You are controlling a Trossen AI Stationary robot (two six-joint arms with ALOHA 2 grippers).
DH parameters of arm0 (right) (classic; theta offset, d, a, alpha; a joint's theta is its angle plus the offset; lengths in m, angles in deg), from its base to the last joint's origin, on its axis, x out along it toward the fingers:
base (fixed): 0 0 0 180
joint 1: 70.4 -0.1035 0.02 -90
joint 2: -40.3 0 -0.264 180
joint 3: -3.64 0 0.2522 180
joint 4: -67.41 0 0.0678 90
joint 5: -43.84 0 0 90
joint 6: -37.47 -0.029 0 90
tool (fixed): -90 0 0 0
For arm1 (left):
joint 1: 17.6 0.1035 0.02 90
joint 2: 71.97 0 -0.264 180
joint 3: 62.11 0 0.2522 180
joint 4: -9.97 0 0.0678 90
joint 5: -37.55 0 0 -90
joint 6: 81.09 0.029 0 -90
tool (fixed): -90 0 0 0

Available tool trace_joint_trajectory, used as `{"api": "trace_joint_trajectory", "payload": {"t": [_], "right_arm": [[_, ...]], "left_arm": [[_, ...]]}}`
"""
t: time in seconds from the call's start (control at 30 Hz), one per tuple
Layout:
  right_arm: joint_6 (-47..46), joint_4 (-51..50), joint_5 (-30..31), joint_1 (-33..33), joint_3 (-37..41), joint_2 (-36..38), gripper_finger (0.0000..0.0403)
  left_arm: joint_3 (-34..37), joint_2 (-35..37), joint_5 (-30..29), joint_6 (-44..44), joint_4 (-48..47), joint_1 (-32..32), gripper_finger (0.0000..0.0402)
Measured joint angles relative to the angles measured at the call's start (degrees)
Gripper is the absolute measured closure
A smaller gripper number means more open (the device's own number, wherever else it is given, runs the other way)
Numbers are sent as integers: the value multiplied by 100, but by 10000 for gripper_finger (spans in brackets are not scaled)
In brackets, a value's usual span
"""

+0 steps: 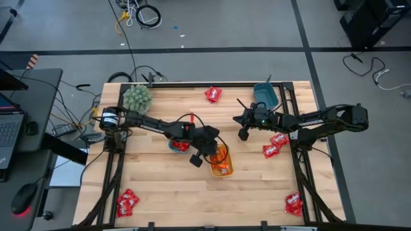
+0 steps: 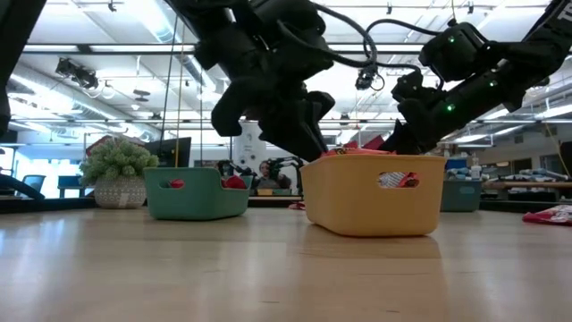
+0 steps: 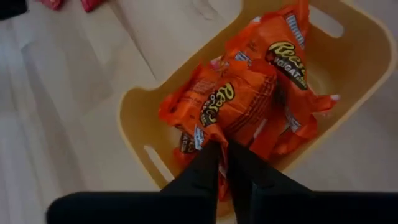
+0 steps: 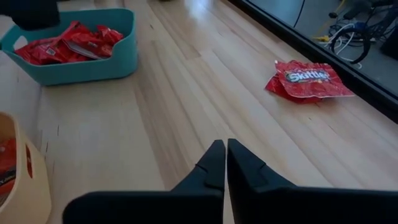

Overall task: Sort candy
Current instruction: Put the orange candy into the yellow bin

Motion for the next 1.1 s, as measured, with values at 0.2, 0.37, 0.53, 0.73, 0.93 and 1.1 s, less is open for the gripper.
{"api": "trace_joint_trajectory", "payload": {"t": [0.2,0.37,0.53,0.73,0.93,1.1], "right_arm": [[-20,-5,0,-1,0,0,380],[-20,5,0,-1,0,0,354],[-22,20,0,-1,0,0,323],[-123,22,0,-1,0,0,289],[-173,59,0,-8,0,0,268],[-315,465,-2,-12,0,-120,270]], "left_arm": [[-209,-2,-418,-23,-288,-127,316],[-540,-2,-506,-325,-718,-132,276],[-791,3,-829,-336,-1002,-132,258],[-581,232,-727,-509,-531,-88,287],[767,741,-315,-951,1297,105,339],[2104,1417,-284,-1333,3312,213,362]]}}
